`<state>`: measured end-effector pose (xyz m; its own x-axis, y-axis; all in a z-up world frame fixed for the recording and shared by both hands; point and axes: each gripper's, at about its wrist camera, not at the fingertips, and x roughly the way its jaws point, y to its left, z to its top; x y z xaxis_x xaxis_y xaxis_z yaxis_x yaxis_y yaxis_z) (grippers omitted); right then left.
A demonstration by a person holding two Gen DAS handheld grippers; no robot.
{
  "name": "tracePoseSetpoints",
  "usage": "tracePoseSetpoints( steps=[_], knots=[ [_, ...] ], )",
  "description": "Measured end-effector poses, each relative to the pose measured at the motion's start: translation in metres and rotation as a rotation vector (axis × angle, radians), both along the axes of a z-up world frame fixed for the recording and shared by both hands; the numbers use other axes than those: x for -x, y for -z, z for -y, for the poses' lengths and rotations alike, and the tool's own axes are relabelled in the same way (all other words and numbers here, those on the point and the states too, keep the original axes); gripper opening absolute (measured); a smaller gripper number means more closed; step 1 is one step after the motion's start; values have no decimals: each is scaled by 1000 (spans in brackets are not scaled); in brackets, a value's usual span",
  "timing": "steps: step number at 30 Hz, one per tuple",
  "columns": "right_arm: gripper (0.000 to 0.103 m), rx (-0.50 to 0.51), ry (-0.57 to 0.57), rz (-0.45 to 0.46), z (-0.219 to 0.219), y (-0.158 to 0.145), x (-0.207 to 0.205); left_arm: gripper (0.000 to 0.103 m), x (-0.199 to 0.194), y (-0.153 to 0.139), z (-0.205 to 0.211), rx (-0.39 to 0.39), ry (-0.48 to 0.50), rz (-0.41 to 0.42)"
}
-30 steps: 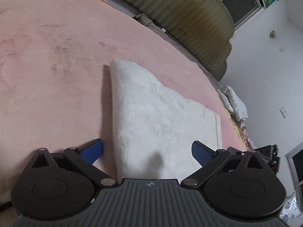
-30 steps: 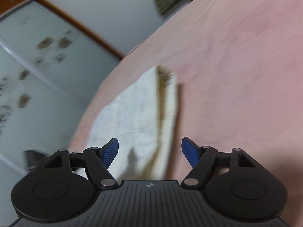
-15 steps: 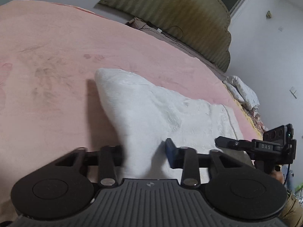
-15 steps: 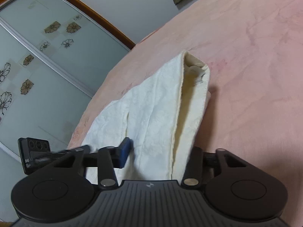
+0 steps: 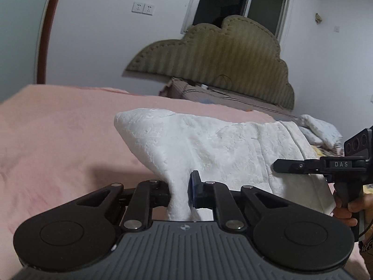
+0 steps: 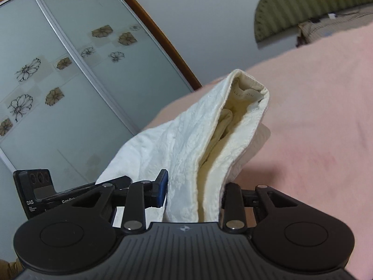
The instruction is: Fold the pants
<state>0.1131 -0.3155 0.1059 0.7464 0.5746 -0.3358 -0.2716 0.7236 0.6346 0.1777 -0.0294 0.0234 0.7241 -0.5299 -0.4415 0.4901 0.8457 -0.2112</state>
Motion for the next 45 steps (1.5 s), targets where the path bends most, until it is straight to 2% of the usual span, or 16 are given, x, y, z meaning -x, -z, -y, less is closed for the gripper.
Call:
tracePoseSetpoints(
  steps=[4, 6, 8, 9, 10, 13, 18, 21, 24, 27, 31, 32, 34, 36, 41, 45],
  knots=[
    [31, 32, 17, -28, -22, 11, -56, 18, -39, 10, -6, -73, -64, -13],
    [31, 67, 18, -61, -35, 27, -77, 20, -63, 30, -9, -106, -101, -85],
    [38, 123, 45, -133, -46, 46, -93, 31, -77, 49, -8, -153, -128, -149],
    [44, 159, 70, -183, -52, 53, -100, 46, -76, 54, -10, -158, -141, -145],
    [53, 158, 89, -203, -51, 58, -100, 53, -73, 55, -13, -157, -154, -128],
    [56, 95, 122, -212, -36, 60, -82, 69, -56, 47, -22, -184, -210, -86],
    [62, 244, 303, -108, -27, 28, -20, 71, -4, 31, -30, -185, -239, 0],
    [62, 252, 213, 38, -45, 9, 7, 76, 7, 36, -17, -210, -202, -18],
    [63, 316, 74, -16, -73, 21, 2, 78, 0, 59, -11, -284, -228, -50],
    [63, 478, 152, -94, -93, 37, 0, 78, 8, 48, -28, -184, -272, -98],
    [66, 530, 144, 8, -118, 21, 28, 89, 30, 38, -36, -171, -296, -45],
    [73, 535, 120, 24, -124, 22, 30, 90, 29, 41, -32, -193, -293, -49],
    [80, 598, 113, 12, -137, 33, 26, 92, 24, 54, -27, -235, -295, -71],
    [81, 644, 133, 15, -143, 41, 22, 92, 24, 58, -33, -196, -317, -88],
    [81, 664, 177, 7, -149, 22, 42, 91, 52, 40, -43, -155, -332, -100],
    [81, 597, 144, -13, -152, 22, 66, 92, 76, 41, -33, -153, -291, -124]
  ],
)
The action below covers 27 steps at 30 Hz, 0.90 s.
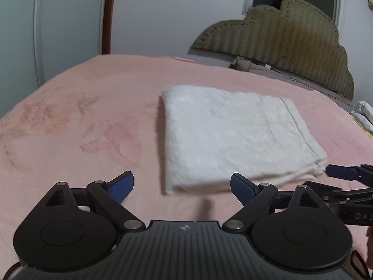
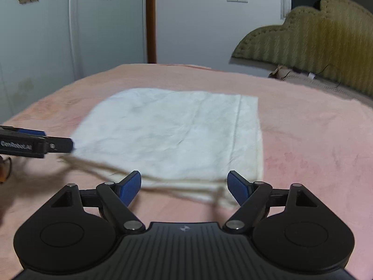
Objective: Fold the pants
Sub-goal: 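Release the pants and pull both grippers back from the folded stack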
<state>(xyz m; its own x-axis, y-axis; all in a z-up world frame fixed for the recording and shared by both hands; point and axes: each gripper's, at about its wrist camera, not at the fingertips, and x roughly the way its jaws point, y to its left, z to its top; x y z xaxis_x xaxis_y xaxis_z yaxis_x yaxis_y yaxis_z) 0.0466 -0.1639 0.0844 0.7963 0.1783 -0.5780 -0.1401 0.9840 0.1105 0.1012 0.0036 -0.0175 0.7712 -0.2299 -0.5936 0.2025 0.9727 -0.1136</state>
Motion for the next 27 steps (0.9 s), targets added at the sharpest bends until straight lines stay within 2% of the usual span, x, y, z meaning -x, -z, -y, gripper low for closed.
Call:
tracePoseSetpoints(
  steps=[7, 10, 12, 15, 19, 23, 27],
  knots=[
    [81, -44, 5, -88, -7, 20, 24, 94, 21, 24, 24, -41, 40, -51],
    [81, -58, -3, -88, -7, 20, 37, 103, 23, 31, 30, -81, 38, -25],
    [81, -62, -4, -86, -8, 19, 41, 103, 24, 37, 36, -129, 28, -8],
    [88, -77, 13, -92, -8, 20, 42, 103, 25, 37, 41, -168, 29, 5],
    [89, -78, 30, -104, -13, 21, 42, 103, 24, 37, 35, -140, 26, -7],
    [99, -52, 32, -106, -22, 23, 43, 103, 25, 37, 34, -132, 8, -6],
    [99, -11, 37, -106, -30, 24, 45, 103, 23, 37, 33, -123, -33, -8]
  ],
)
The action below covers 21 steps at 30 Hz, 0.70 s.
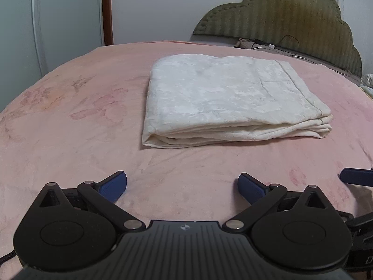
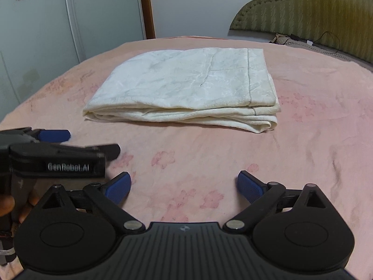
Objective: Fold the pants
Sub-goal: 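Release the pants and pull both grippers back from the folded stack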
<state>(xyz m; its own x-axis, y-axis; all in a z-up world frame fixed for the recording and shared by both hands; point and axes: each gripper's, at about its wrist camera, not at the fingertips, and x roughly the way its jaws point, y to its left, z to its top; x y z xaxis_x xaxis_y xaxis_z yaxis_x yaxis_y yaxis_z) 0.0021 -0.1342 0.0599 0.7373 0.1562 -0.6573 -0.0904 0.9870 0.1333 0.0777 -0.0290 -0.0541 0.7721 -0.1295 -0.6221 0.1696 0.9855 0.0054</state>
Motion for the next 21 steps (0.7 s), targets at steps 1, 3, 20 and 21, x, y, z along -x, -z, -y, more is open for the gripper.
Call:
tracePoseSetpoints(
  steps=[1, 3, 20, 21],
  knots=[
    [99, 1, 0, 1, -1, 0, 0, 103, 0, 0, 0, -3, 0, 0],
    [99, -4, 1, 0, 0, 0, 0, 103, 0, 0, 0, -2, -1, 0],
    [103, 34, 40, -6, 3, 6, -2, 103, 1, -1, -12, -22, -162, 7],
    [103, 30, 44, -7, 4, 5, -4, 103, 0, -1, -13, -19, -160, 6]
  ],
)
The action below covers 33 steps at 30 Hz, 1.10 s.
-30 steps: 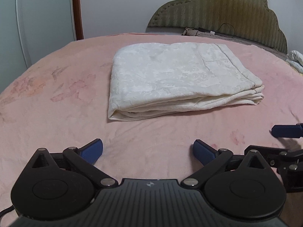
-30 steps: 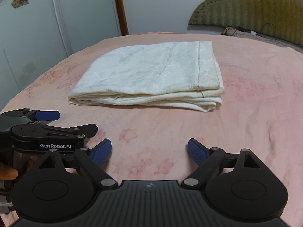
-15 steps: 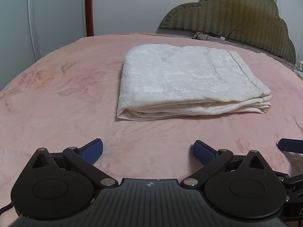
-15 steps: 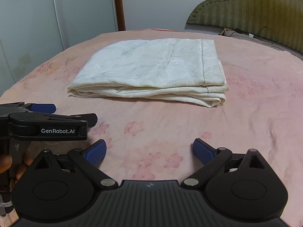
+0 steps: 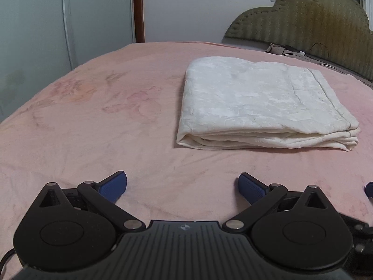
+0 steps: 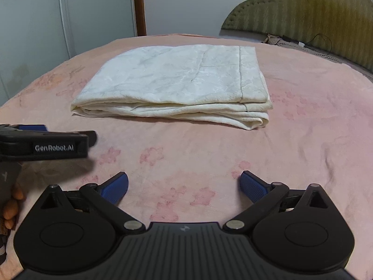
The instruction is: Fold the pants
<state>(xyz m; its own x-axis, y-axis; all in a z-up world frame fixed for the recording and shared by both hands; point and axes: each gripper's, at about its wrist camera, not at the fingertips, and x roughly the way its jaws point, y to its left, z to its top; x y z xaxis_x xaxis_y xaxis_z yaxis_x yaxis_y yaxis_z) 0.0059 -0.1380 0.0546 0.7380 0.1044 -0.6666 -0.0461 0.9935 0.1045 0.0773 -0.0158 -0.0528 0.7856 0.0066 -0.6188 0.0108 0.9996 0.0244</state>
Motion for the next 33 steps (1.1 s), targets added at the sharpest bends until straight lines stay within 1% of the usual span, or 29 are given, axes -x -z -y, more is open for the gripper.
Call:
tracePoseSetpoints(
  steps=[3, 5, 7, 9, 11, 13, 14, 16, 18, 19, 21, 25, 26, 27, 28, 31, 33],
  knots=[
    [103, 38, 51, 17, 2, -3, -5, 103, 0, 0, 1, -17, 2, -2],
    [103, 72, 52, 21, 3, 1, -9, 103, 0, -1, 0, -11, 2, -1],
    [103, 21, 53, 10, 11, 5, -11, 103, -1, -1, 0, -14, 3, -2],
    [103, 8, 46, -1, 15, 3, -12, 103, -1, -1, 1, -15, 4, -2],
    [103, -17, 66, -12, 17, 0, -11, 103, 0, -1, 1, -16, 4, -1],
    [103, -122, 117, -27, 25, -7, -10, 103, 0, -1, 1, -15, 4, -2],
    [103, -202, 141, -31, 31, -12, -8, 103, -1, -1, 1, -15, 4, -2],
    [103, -398, 178, -43, 44, -24, -4, 103, -1, -1, 1, -15, 4, -2],
    [103, -587, 180, -53, 53, -35, 0, 103, -1, -1, 1, -15, 4, -2],
    [103, -652, 165, -57, 54, -40, 3, 103, -1, -1, 1, -15, 4, -2],
    [103, -739, 122, -66, 53, -50, 7, 103, -1, -1, 1, -15, 4, -2],
    [103, -821, 86, -67, 49, -62, 10, 103, -1, -1, 1, -15, 4, -2],
    [103, -812, 85, -50, 49, -64, 10, 103, -1, -1, 1, -15, 4, -2],
    [103, -765, 91, -17, 49, -66, 11, 103, -1, -1, 1, -15, 4, -2],
    [103, -696, 114, 6, 47, -68, 11, 103, -1, -1, 0, -16, 4, -2],
    [103, -426, 219, 77, 43, -63, 8, 103, -1, -1, 0, -16, 4, -2],
    [103, -240, 268, 91, 40, -49, -1, 103, -1, -1, 1, -15, 4, -2]
  ],
)
